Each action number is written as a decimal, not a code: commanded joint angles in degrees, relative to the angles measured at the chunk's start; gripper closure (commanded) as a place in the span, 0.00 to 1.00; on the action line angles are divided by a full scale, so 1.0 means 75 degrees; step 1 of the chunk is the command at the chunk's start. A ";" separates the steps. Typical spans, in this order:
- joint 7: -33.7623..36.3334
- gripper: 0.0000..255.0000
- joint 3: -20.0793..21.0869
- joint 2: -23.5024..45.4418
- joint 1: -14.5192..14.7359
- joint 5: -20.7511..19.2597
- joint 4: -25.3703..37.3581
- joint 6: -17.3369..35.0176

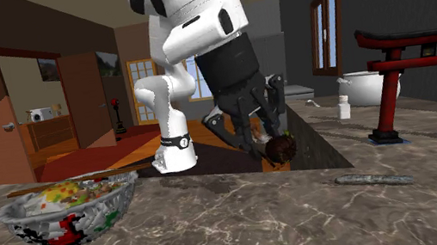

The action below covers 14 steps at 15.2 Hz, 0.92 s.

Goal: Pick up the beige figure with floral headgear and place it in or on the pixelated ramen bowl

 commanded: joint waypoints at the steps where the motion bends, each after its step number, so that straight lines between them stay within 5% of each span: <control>1: 0.0088 1.00 -0.0018 -0.0075 0.0003 -0.0062 0.0114 -0.0167; 14: 0.0583 1.00 -0.0102 -0.0439 -0.0006 -0.0361 0.0927 -0.1218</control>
